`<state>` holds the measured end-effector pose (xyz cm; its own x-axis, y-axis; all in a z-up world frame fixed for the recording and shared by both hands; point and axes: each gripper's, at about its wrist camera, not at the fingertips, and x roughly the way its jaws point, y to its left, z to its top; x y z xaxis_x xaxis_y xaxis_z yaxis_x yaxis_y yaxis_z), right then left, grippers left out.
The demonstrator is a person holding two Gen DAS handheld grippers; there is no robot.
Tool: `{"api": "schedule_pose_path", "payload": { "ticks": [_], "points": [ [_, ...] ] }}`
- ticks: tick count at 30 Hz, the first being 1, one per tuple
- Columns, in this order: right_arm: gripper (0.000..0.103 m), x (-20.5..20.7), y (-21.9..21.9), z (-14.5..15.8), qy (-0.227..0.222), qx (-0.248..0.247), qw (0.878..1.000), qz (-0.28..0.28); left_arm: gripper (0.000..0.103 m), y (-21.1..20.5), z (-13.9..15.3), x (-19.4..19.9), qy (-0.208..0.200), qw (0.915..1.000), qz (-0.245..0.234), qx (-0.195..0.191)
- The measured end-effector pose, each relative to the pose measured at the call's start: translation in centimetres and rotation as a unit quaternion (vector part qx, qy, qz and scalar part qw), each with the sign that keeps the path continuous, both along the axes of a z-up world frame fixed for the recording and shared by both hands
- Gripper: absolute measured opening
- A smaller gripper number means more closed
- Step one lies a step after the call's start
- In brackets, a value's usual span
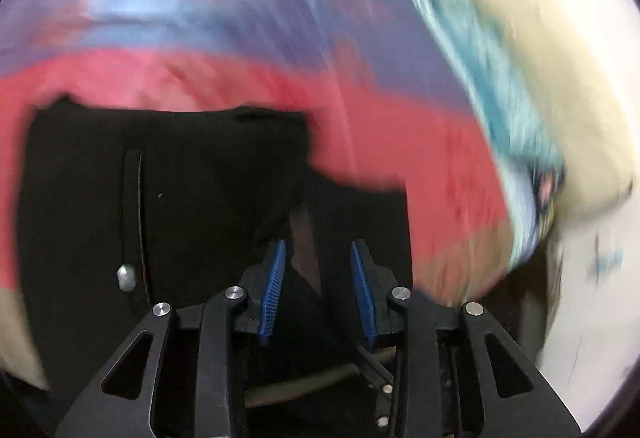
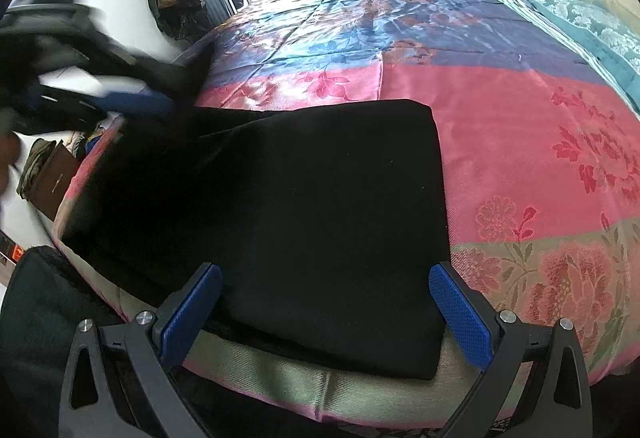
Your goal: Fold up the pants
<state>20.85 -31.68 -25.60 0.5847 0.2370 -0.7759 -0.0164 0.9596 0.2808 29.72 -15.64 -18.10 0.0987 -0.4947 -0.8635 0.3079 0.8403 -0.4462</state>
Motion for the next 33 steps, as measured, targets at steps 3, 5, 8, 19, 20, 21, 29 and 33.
{"api": "schedule_pose_path", "payload": {
  "ticks": [3,5,8,19,20,21,29,33],
  "points": [
    [0.103,-0.1,-0.5,0.1,0.003,0.006,1.0,-0.005,0.043,-0.2,2.6,-1.7,-0.031,0.9987,-0.014,-0.038],
    [0.102,-0.5,-1.3,0.3,0.004,0.017,1.0,-0.018,0.056,2.8,6.1,-2.0,-0.093,0.9948,0.016,-0.039],
    [0.102,-1.0,-2.5,1.2,-0.016,0.041,0.999,-0.031,0.065,9.2,8.8,-1.7,-0.153,0.9839,0.091,-0.017],
    [0.088,4.1,3.0,2.6,-0.03,0.141,0.963,0.227,0.064,22.2,1.1,-4.6,-0.11,0.9609,0.25,0.043],
    [0.088,4.9,3.1,2.0,-0.018,0.133,0.965,0.226,0.064,22.6,0.7,-5.1,-0.108,0.9601,0.255,0.041],
    [0.088,5.5,2.9,1.6,-0.01,0.135,0.966,0.221,0.064,22.3,0.6,-5.4,-0.108,0.9597,0.256,0.041],
    [0.083,8.0,3.5,0.4,0.029,0.169,0.948,0.269,0.064,23.1,-0.7,-5.9,-0.095,0.9575,0.268,0.051],
    [0.079,8.3,2.7,0.6,0.046,0.231,0.927,0.292,0.064,23.0,-1.0,-5.7,-0.094,0.9571,0.269,0.053]
  ]
}}
